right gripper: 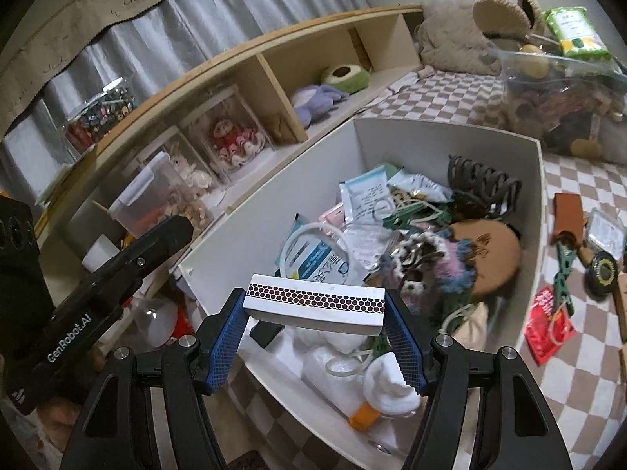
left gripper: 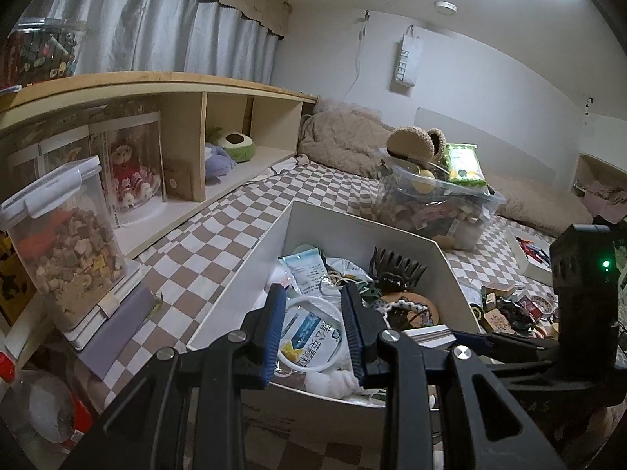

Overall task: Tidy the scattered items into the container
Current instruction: 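Lower both held items into the white box and open both tools, then withdraw both tools up out of the box back toward the pile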

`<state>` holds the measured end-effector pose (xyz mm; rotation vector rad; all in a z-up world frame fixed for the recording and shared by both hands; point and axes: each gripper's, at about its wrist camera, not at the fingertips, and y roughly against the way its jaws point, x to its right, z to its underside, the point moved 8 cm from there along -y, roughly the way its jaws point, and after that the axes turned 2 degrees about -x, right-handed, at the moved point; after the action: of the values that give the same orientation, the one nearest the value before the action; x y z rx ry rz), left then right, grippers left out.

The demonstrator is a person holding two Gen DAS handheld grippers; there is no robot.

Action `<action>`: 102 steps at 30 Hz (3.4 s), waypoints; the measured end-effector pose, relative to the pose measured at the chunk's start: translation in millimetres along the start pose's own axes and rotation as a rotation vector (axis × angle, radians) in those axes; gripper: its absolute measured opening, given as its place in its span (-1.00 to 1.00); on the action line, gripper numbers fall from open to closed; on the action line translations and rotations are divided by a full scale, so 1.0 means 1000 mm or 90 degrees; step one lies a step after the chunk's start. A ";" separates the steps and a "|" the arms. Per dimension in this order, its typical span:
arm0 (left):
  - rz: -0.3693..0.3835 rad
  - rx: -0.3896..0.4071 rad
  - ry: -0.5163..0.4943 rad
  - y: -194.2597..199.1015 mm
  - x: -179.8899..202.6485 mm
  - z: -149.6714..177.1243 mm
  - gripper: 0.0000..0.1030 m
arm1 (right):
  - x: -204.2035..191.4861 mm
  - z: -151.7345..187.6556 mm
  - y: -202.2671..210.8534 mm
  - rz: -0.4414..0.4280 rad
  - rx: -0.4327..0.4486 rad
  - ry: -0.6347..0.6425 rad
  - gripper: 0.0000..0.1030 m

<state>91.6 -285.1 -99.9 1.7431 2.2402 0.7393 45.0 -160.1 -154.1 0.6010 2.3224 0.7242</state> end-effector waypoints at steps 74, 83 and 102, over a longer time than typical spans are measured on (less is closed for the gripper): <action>-0.054 -0.021 -0.018 0.009 0.032 -0.002 0.99 | 0.039 0.000 0.063 0.106 0.087 0.043 1.00; -0.032 -0.023 -0.019 0.006 0.054 -0.003 0.99 | 0.055 -0.003 0.092 0.152 0.110 0.058 1.00; 0.035 -0.028 -0.024 -0.010 0.131 -0.007 0.99 | 0.146 0.004 0.190 0.264 0.166 0.001 1.00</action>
<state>43.7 -164.6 -80.5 1.7890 2.1429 0.7546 -11.3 66.9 -99.4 1.2244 2.3363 0.6011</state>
